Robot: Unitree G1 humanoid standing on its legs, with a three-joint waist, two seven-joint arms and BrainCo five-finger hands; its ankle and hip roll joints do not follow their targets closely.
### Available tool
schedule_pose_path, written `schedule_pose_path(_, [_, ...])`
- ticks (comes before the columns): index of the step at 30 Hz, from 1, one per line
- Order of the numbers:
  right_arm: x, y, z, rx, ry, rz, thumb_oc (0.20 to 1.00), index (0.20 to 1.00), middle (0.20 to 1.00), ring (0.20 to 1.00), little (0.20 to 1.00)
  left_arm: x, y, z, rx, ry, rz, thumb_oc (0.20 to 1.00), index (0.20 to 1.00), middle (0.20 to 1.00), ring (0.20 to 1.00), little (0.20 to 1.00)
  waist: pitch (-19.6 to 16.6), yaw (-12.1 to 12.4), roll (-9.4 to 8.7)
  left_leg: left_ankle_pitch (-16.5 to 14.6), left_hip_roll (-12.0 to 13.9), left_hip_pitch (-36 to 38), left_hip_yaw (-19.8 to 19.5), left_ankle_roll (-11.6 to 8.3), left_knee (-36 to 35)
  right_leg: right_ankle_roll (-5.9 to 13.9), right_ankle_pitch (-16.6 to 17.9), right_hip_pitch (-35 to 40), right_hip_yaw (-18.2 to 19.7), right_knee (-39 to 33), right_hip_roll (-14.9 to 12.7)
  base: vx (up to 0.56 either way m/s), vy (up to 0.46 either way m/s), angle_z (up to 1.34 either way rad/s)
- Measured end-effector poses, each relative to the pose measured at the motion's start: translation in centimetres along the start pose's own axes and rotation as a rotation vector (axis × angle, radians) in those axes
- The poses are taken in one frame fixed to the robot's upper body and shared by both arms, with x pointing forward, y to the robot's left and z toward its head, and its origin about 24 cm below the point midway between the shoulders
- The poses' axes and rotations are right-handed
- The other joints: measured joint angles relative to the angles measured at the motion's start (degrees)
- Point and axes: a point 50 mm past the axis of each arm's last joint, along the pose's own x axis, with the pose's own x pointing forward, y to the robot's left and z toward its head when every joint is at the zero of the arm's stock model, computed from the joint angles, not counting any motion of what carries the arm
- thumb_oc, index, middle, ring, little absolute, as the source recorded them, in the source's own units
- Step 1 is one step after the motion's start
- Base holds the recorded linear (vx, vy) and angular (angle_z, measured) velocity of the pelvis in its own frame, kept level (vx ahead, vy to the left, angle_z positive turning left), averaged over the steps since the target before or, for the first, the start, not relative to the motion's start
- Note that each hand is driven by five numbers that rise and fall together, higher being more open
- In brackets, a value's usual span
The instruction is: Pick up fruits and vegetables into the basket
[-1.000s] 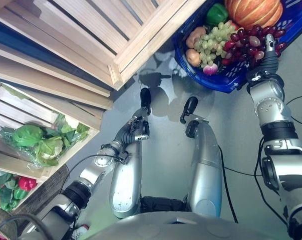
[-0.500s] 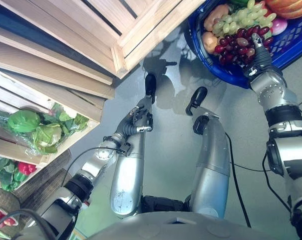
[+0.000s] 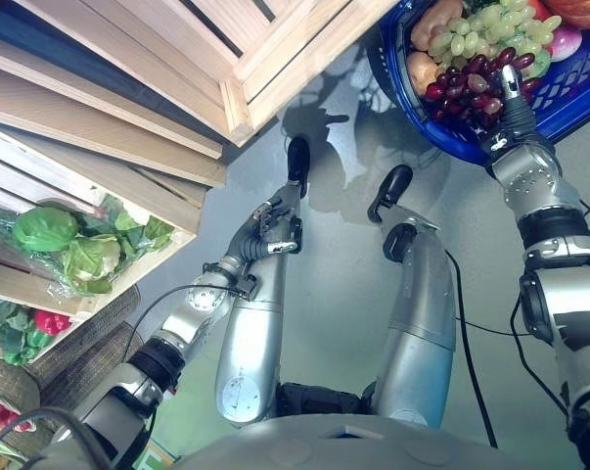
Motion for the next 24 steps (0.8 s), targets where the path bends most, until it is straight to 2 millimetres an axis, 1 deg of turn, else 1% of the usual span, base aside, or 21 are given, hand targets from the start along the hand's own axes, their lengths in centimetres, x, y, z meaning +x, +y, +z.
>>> schedule_pose_path(3, [-0.1, -0.4, -0.1, 0.011, -0.031, -0.023, 1.000, 1.000, 1.000, 1.000, 1.000, 0.0, 0.0, -0.6, -0.006, 0.025, 0.010, 1.000, 1.000, 1.000, 1.000, 1.000, 0.0, 0.0, 0.00, -0.1, 0.0, 2.1, -0.1, 0.10, -0.1, 0.10, 0.1, 2.4, -0.1, -0.6, 0.1, -0.04, 0.069, 0.00])
schedule_pose_path(9, [-0.6, -2.0, -2.2, -0.048, -0.052, -0.044, 1.000, 1.000, 1.000, 1.000, 1.000, -0.6, 0.2, -2.4, -0.017, 0.104, 0.002, 1.000, 1.000, 1.000, 1.000, 1.000, 0.0, -0.7, 0.01, 0.1, 0.0, 9.4, 0.4, 0.46, -3.2, 0.79, 0.7, 9.5, -0.3, -3.6, 0.4, -0.04, 0.060, -0.01])
schedule_pose_path(11, [-1.0, -2.9, -3.3, -0.066, -0.045, -0.061, 1.000, 1.000, 1.000, 1.000, 1.000, -0.9, 0.2, -3.0, -0.044, 0.132, -0.002, 1.000, 1.000, 1.000, 1.000, 1.000, 0.0, -1.2, 0.02, 0.3, -0.1, 11.7, 0.3, 0.53, -4.3, 1.03, 0.9, 12.1, -0.8, -4.8, 0.4, -0.03, 0.055, 0.04])
schedule_pose_path(12, [-1.3, -3.5, -4.2, -0.070, -0.044, -0.072, 1.000, 1.000, 1.000, 1.000, 1.000, -1.2, 0.2, -3.4, -0.056, 0.151, -0.008, 1.000, 1.000, 1.000, 1.000, 1.000, 0.0, -1.6, 0.02, 0.3, -0.1, 13.5, 0.2, 0.56, -5.1, 1.14, 0.9, 14.1, -1.2, -5.7, 0.5, -0.04, 0.056, 0.03])
schedule_pose_path(16, [-2.6, -5.1, -6.6, -0.062, -0.066, -0.099, 1.000, 1.000, 1.000, 1.000, 1.000, -2.4, 0.0, -4.8, -0.109, 0.205, -0.031, 1.000, 1.000, 1.000, 1.000, 1.000, 0.0, -2.4, 0.00, 0.4, 0.0, 19.8, 0.2, 0.68, -7.9, 1.87, 1.5, 20.6, -1.4, -9.0, 1.0, -0.03, 0.075, -0.01])
schedule_pose_path(17, [-2.7, -5.1, -6.7, -0.058, -0.073, -0.096, 1.000, 1.000, 1.000, 1.000, 1.000, -2.6, 0.0, -5.0, -0.115, 0.210, -0.031, 1.000, 1.000, 1.000, 1.000, 1.000, 0.0, -2.4, 0.00, 0.4, 0.0, 20.7, 0.3, 0.71, -8.3, 1.91, 1.5, 21.4, -1.5, -9.3, 1.1, -0.08, 0.076, -0.02])
schedule_pose_path(19, [-3.7, -5.4, -7.7, -0.052, -0.099, -0.076, 1.000, 1.000, 1.000, 1.000, 1.000, -3.4, -0.2, -5.7, -0.131, 0.236, -0.042, 1.000, 1.000, 1.000, 1.000, 1.000, 0.0, -3.1, -0.01, 0.3, -0.1, 24.8, 0.5, 0.85, -9.8, 2.37, 1.9, 25.6, -1.7, -11.1, 1.3, -0.09, 0.098, -0.04])
schedule_pose_path(22, [-5.3, -5.6, -9.0, -0.002, -0.143, -0.029, 1.000, 1.000, 1.000, 1.000, 1.000, -4.1, -0.1, -6.2, -0.145, 0.249, -0.033, 1.000, 1.000, 1.000, 1.000, 1.000, -0.1, -4.5, -0.10, 0.4, 0.1, 29.9, 0.5, 1.05, -11.9, 2.90, 2.5, 31.1, -1.8, -14.0, 1.9, -0.01, 0.083, -0.02])
schedule_pose_path(24, [-6.3, -5.7, -9.9, -0.020, -0.154, -0.011, 1.000, 1.000, 1.000, 1.000, 1.000, -4.2, 0.0, -6.3, -0.150, 0.250, -0.024, 1.000, 1.000, 1.000, 1.000, 1.000, -0.1, -5.0, -0.17, 0.3, 0.1, 33.7, 0.6, 1.13, -13.5, 3.24, 2.7, 34.9, -2.0, -16.0, 2.3, 0.01, 0.091, -0.04])
